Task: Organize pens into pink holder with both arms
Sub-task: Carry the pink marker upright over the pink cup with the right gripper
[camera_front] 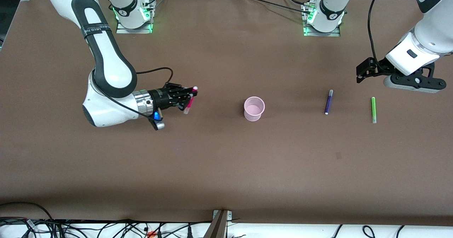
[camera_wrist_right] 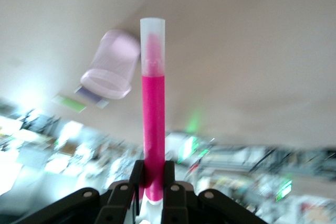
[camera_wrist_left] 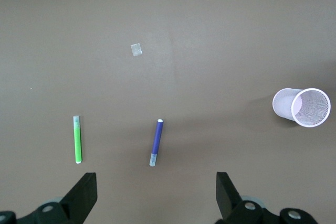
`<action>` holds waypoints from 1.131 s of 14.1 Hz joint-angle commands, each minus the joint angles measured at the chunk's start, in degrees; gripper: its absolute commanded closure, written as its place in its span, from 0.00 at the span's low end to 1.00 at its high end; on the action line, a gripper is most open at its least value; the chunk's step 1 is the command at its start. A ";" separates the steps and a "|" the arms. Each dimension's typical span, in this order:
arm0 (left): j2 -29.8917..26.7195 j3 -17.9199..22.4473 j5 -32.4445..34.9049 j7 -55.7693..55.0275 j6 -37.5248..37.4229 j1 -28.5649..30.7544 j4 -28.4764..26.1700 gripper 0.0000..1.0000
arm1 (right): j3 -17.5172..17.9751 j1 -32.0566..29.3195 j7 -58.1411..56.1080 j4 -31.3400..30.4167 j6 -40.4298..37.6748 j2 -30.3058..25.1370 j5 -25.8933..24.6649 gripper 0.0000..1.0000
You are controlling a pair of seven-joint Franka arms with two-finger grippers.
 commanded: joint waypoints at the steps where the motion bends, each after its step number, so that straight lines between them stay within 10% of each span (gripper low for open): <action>1: 0.92 -0.12 0.51 0.95 -1.39 0.03 1.99 0.00 | 0.25 2.83 4.31 1.02 3.14 0.92 11.31 1.00; 8: 0.92 -0.12 0.51 0.77 -1.39 -0.05 1.99 0.00 | 0.25 13.90 4.50 3.81 18.35 8.81 35.41 1.00; 16: 0.92 -0.12 0.51 0.86 -1.30 0.03 1.99 0.00 | 0.25 20.59 0.82 6.12 24.79 12.69 46.42 1.00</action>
